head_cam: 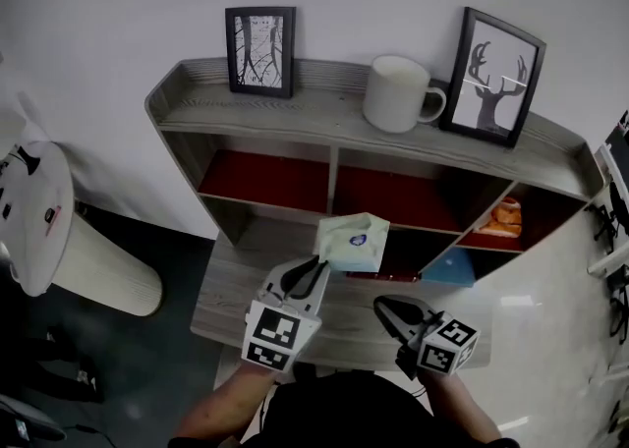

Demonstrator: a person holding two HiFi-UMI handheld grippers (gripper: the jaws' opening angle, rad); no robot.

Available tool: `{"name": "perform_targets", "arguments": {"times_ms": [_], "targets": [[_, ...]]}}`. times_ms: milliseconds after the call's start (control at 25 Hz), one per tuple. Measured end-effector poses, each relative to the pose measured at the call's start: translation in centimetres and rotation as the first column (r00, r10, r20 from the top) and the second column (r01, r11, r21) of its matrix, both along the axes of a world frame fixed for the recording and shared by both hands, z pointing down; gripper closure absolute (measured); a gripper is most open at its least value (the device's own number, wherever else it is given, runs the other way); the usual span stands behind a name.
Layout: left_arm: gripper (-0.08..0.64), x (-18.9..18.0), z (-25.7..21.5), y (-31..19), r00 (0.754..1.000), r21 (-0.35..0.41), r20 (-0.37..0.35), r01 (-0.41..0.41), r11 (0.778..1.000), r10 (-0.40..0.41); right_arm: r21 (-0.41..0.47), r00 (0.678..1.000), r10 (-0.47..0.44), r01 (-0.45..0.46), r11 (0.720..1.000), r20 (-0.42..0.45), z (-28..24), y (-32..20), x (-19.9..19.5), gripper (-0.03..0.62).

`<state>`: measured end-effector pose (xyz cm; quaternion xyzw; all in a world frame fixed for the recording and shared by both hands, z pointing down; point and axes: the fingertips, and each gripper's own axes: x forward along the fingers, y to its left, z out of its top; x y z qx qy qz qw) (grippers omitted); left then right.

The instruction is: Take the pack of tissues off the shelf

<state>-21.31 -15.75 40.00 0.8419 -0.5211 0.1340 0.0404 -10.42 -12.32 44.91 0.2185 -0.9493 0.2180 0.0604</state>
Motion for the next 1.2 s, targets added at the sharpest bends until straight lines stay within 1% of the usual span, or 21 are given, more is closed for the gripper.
{"name": "perform_targets", "arguments": {"times_ms": [160, 400, 560, 920, 1080, 1200], "targets": [[0.509, -1.8, 1.9, 1.7, 0.999, -0.033, -0.016, 0.037, 0.999, -0.037, 0.009, 1.000, -0.010, 0.010, 1.000, -0.005, -0.2, 0.2, -1.2, 0.574], [0.509, -3.9, 4.7, 3.2, 0.997, -0.074, -0.021, 0.072, 0.995, -0.074, -0.004, 1.000, -0.022, 0.022, 1.000, -0.017, 0.7, 1.4, -2.9, 0.574], [0.509, -5.3, 6.9, 4.0, 0.996, -0.108, -0.016, 0.089, 0.990, -0.091, -0.011, 1.000, -0.012, 0.012, 1.000, -0.020, 1.1, 2.0, -3.6, 0.574], [0.509, -7.4, 11.5, 5.1, 0.996, -0.134, 0.000, 0.089, 0.987, -0.090, -0.014, 0.999, 0.002, -0.002, 1.000, -0.042, 2.3, 3.3, -5.5, 0.574], [0.509, -8.3, 14.3, 5.1, 0.995, -0.154, 0.039, 0.099, 0.983, -0.094, -0.020, 0.999, -0.002, 0.001, 1.000, -0.044, 2.5, 3.6, -6.6, 0.574], [0.509, -8.8, 17.1, 4.9, 0.995, -0.193, 0.057, 0.095, 0.977, -0.086, -0.034, 0.998, -0.013, 0.011, 0.999, -0.058, 3.0, 4.1, -7.1, 0.574]]}}
